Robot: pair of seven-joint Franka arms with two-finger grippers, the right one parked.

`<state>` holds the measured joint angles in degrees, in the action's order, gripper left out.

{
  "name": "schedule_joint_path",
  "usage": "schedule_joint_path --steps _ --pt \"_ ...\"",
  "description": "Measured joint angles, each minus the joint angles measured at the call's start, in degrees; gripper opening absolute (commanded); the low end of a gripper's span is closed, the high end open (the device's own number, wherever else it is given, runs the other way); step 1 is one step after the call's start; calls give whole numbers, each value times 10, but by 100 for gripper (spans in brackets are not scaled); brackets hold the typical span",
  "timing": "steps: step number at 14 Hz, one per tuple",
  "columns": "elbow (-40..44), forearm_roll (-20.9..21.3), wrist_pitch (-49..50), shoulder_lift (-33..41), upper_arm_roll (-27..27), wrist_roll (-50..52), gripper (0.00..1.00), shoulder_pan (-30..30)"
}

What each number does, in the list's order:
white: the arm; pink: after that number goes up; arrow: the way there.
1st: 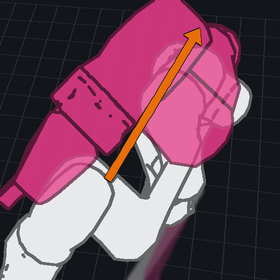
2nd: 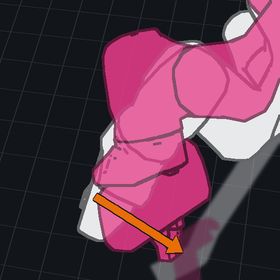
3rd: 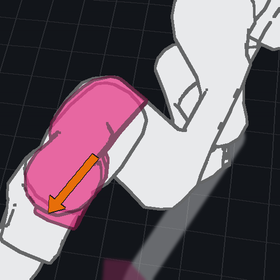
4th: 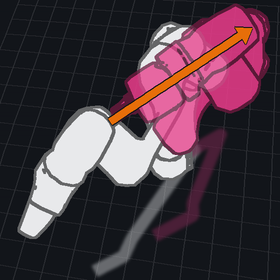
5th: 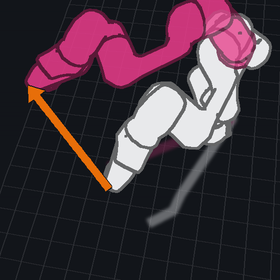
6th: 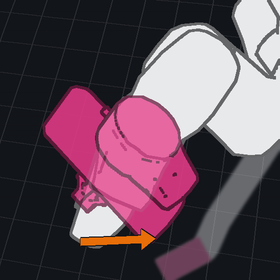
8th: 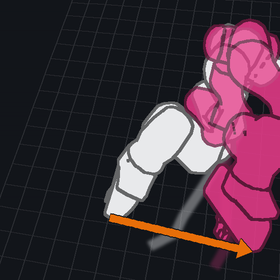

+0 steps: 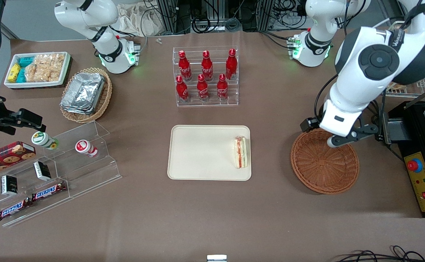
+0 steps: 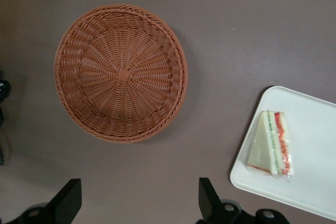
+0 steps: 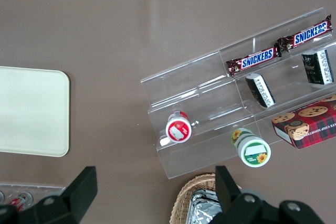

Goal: Place sandwich from basket to tray

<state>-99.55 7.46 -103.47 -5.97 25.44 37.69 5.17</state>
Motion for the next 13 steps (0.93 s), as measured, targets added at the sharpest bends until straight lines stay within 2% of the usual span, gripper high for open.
schedule_joint_path --steps 3,6,10,13 --pt "-16 -7 0 17 -14 -60 100 16" --pt "-19 -33 0 24 -74 -157 100 16" --pt "-19 -51 0 31 -181 -249 100 -34" --pt "-14 -52 0 33 -203 -278 100 -52"
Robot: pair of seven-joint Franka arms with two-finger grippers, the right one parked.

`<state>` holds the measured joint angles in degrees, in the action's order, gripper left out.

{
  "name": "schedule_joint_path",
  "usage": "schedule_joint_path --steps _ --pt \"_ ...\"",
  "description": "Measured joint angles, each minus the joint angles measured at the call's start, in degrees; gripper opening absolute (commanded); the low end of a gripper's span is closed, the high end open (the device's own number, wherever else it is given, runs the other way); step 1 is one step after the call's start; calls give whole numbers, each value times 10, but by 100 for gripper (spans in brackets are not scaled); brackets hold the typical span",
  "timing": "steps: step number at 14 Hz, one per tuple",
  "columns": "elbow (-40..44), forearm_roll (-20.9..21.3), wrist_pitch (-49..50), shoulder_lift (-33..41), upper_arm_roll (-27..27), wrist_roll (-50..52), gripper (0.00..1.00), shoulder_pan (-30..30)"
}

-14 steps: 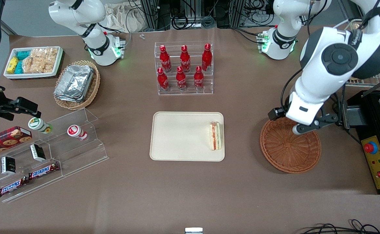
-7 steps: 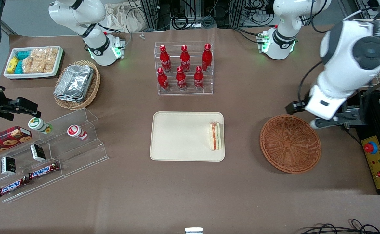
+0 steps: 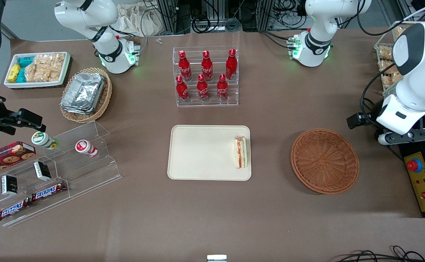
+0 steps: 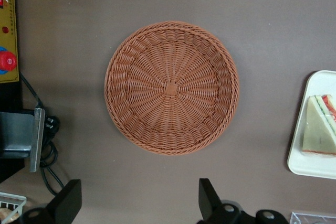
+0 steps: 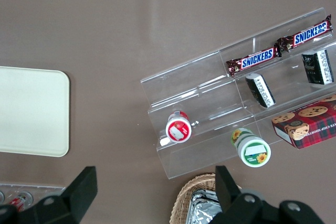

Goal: Place sandwich from basket to tray

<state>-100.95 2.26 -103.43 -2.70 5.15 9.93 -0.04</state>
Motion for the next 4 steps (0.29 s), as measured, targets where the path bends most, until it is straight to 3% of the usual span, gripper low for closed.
schedule_joint_path --steps 4 --pt "41 0 15 -10 -3 -35 100 0"
